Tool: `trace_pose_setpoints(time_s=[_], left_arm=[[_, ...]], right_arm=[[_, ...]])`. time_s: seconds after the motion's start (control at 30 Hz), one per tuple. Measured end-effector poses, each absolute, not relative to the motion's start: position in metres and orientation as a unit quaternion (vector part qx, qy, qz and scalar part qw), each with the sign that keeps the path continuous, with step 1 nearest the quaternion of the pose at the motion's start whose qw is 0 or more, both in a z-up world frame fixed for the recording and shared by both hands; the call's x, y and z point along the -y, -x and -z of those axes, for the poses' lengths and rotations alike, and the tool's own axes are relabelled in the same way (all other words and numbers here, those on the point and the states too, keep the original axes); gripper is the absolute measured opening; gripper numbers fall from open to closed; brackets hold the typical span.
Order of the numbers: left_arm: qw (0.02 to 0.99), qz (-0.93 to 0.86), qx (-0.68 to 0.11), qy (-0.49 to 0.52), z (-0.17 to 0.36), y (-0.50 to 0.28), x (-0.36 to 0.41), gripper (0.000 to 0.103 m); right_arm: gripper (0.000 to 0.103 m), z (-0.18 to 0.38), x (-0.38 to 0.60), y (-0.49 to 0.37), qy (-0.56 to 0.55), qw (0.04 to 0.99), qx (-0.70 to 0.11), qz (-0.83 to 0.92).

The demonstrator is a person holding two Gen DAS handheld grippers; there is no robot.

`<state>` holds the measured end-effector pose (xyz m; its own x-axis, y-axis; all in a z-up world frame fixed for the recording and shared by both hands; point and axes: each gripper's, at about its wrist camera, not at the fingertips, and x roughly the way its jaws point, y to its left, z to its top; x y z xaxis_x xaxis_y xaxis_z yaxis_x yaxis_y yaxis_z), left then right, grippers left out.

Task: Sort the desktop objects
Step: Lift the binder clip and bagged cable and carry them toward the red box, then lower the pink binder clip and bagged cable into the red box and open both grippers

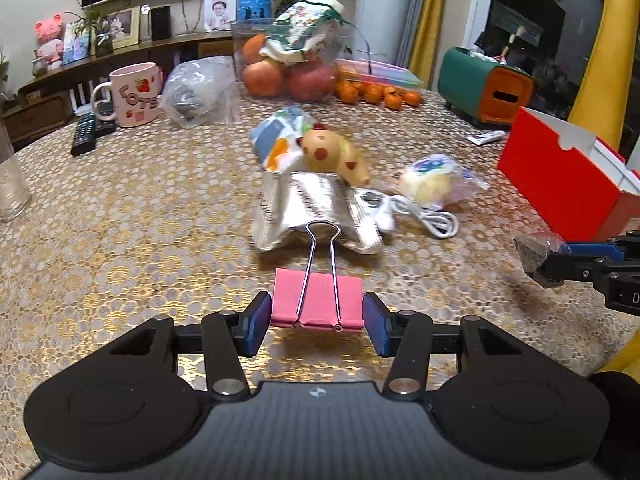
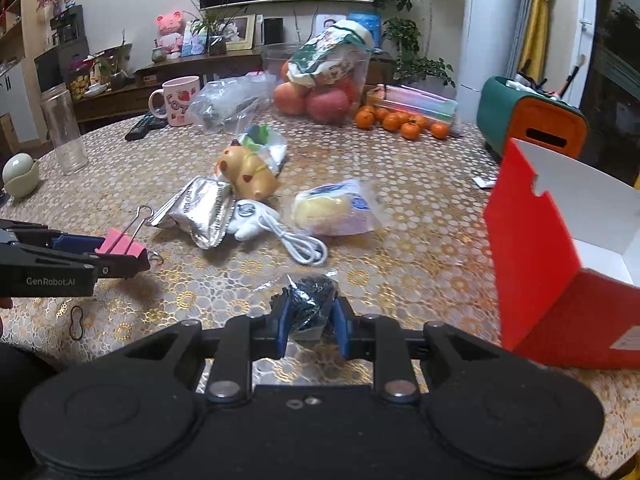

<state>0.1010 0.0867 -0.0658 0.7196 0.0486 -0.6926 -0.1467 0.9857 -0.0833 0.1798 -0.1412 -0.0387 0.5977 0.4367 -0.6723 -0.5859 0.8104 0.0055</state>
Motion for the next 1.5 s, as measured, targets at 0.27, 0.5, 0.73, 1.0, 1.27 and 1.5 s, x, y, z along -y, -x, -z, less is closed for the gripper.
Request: trace_pose_setpoints(time_s=[0.27, 0.5, 0.73, 1.0, 1.27, 1.5], left_arm=[[0.925, -0.021, -0.373, 0.075, 0.055, -0.110, -0.058, 0.049], [0.928, 0.021, -0.362, 0.081, 0.035, -0.122, -0.021, 0.049], [0.934, 0.071, -0.343, 0.067, 0.007, -0.140, 0.024, 0.049], [0.939, 0.121, -0.317, 0.048, -0.025, -0.165, 0.072, 0.049], [0.939, 0.161, -0.302, 0.021, -0.047, -0.196, 0.116, 0.049], [0.934, 0.183, -0.308, 0.004, -0.049, -0.228, 0.152, 0.049]], right_arm=[[0.022, 0.025, 0.178, -0.178, 0.101, 0.895, -0.337, -0.274], [0.022, 0.009, 0.213, -0.179, 0.095, 0.900, -0.333, -0.263], [0.022, -0.010, 0.247, -0.182, 0.088, 0.910, -0.322, -0.245], [0.022, -0.032, 0.286, -0.189, 0.083, 0.923, -0.300, -0.226], [0.022, -0.046, 0.325, -0.213, 0.075, 0.935, -0.287, -0.196], [0.022, -0.054, 0.352, -0.239, 0.067, 0.945, -0.272, -0.169]])
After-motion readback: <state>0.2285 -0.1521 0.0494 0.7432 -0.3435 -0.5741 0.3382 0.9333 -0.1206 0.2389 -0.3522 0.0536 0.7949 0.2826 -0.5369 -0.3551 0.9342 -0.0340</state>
